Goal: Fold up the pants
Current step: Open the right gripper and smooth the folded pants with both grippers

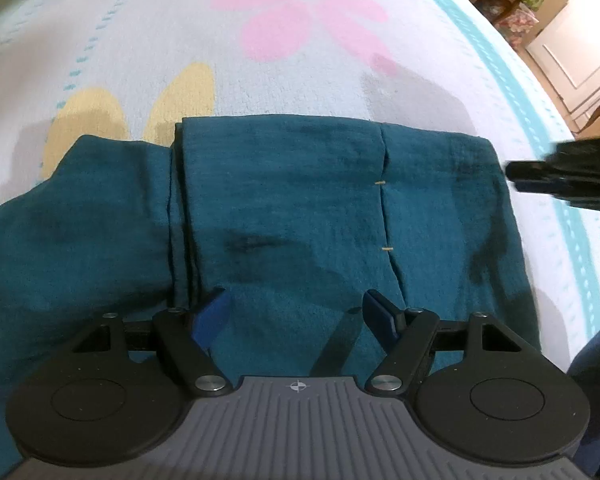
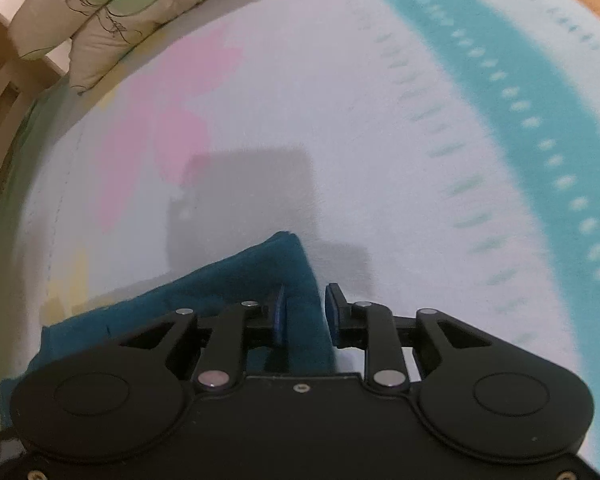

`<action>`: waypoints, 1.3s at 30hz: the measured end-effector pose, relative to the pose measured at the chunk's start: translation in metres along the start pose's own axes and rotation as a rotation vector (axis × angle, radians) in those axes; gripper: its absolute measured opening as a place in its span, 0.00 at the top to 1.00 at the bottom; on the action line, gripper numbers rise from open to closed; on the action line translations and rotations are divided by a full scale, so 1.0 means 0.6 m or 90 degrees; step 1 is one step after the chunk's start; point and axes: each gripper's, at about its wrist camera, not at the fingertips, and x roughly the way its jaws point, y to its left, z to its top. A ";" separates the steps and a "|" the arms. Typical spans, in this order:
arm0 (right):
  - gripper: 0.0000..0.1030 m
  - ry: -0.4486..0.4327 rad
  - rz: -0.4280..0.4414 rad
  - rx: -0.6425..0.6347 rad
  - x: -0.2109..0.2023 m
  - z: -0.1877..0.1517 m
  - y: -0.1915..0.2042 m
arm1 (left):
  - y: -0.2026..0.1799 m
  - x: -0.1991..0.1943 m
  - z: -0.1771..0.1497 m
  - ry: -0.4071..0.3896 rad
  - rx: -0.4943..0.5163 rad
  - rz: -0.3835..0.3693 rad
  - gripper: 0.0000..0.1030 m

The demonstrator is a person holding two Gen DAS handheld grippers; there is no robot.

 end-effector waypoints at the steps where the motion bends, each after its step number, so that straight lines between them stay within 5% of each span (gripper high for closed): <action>1: 0.66 0.008 -0.002 -0.007 -0.014 -0.007 0.000 | 0.000 0.000 0.000 0.000 0.001 0.000 0.31; 8: 0.66 0.166 0.017 -0.112 -0.018 -0.078 0.059 | -0.018 0.009 -0.001 0.000 0.024 0.016 0.30; 14: 0.66 0.237 0.015 -0.125 0.025 -0.134 0.088 | -0.027 0.014 -0.011 -0.012 0.056 0.032 0.29; 22: 0.64 0.217 0.016 -0.118 0.039 -0.156 0.082 | -0.026 0.015 -0.015 -0.032 0.034 0.023 0.25; 29: 0.36 0.219 0.073 -0.156 0.042 -0.165 0.094 | -0.059 0.020 -0.034 -0.053 0.084 0.079 0.25; 39: 0.34 0.184 0.066 -0.175 0.043 -0.172 0.099 | -0.082 0.023 -0.047 -0.055 0.107 0.119 0.25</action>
